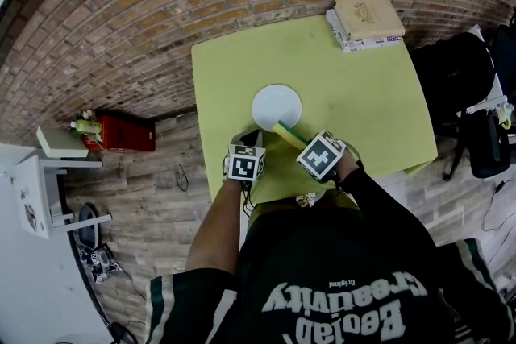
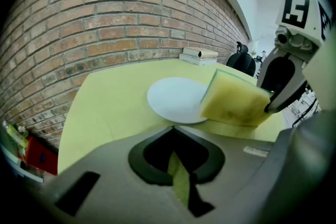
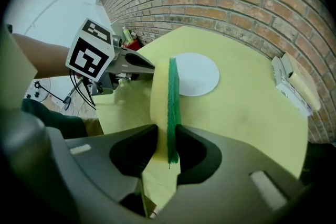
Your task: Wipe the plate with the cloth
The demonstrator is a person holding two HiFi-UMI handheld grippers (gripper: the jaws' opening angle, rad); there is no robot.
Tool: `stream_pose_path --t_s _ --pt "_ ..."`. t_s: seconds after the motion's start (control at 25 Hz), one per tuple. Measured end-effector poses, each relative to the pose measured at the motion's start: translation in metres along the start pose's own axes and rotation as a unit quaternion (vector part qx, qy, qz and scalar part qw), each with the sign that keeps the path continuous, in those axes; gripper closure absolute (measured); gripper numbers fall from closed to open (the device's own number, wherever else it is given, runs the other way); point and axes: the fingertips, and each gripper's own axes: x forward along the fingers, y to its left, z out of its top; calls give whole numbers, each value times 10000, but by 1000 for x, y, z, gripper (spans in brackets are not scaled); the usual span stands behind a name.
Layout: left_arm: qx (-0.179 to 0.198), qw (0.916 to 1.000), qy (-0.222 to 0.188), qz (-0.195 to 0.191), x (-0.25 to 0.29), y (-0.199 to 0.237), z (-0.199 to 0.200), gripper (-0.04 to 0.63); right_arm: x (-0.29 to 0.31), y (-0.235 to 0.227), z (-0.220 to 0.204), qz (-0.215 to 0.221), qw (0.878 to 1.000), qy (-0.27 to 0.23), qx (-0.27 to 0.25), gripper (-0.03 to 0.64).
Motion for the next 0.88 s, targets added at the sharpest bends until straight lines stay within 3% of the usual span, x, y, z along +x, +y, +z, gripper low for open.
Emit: stream_pose_path --t_s 0.88 --pt "108 9999 -43 126 0 -1 -1 588 -15 -31 -23 -264 9983 -18 516 495"
